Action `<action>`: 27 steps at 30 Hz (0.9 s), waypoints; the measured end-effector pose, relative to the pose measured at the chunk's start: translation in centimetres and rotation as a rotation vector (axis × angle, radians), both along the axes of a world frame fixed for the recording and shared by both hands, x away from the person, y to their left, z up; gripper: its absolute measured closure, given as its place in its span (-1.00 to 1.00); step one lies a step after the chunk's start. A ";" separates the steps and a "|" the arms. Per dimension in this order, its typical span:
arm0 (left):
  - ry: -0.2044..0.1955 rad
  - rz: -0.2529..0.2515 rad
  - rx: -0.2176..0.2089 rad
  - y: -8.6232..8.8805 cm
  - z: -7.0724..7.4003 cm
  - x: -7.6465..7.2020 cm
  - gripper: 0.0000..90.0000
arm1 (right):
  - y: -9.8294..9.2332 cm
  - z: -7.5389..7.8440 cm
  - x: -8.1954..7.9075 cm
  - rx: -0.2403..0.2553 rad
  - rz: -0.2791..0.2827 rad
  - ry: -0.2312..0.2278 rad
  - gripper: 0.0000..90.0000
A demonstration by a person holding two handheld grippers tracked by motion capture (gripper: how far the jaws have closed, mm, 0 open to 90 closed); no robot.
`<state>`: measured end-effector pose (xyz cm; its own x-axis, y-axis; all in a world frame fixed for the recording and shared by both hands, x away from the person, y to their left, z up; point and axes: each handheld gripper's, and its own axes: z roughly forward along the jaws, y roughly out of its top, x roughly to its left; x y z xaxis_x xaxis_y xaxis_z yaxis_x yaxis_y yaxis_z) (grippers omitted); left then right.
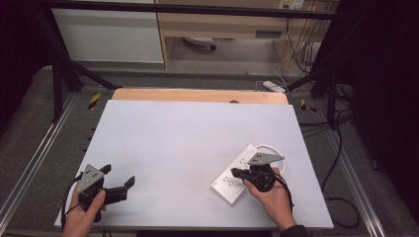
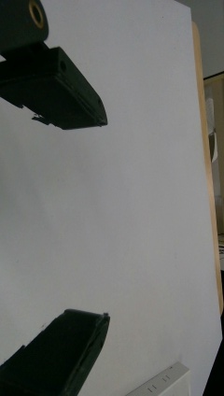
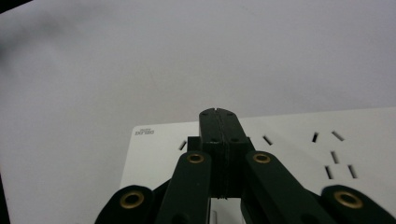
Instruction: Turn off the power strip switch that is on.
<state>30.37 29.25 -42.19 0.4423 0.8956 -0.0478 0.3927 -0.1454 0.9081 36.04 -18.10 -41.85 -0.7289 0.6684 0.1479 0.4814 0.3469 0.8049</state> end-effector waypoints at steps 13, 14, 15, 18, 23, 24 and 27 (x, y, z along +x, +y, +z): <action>0.005 0.023 -0.013 0.5 -0.1 -0.1 -0.89 | -0.2 1.3 2.0 0.027 -0.017 -0.036 1.00; 0.002 0.021 -0.013 0.5 -0.1 -0.1 -0.89 | -0.2 1.4 2.2 0.035 -0.023 -0.038 1.00; 0.001 0.019 -0.009 0.5 0.0 -0.1 -0.89 | -0.2 1.5 2.4 0.038 -0.028 -0.044 1.00; -0.001 0.013 -0.012 0.3 0.0 -0.1 -0.89 | -0.1 1.5 2.8 0.045 -0.041 -0.043 1.00; 0.000 0.014 -0.012 0.4 0.0 -0.1 -0.89 | -0.4 2.1 3.4 0.056 -0.061 -0.065 0.93; 0.000 0.014 -0.012 0.4 0.0 -0.1 -0.89 | -0.5 2.2 3.4 0.064 -0.066 -0.069 0.88; 0.000 0.011 -0.013 0.3 0.0 -0.1 -0.89 | -0.7 2.3 3.4 0.074 -0.081 -0.080 0.73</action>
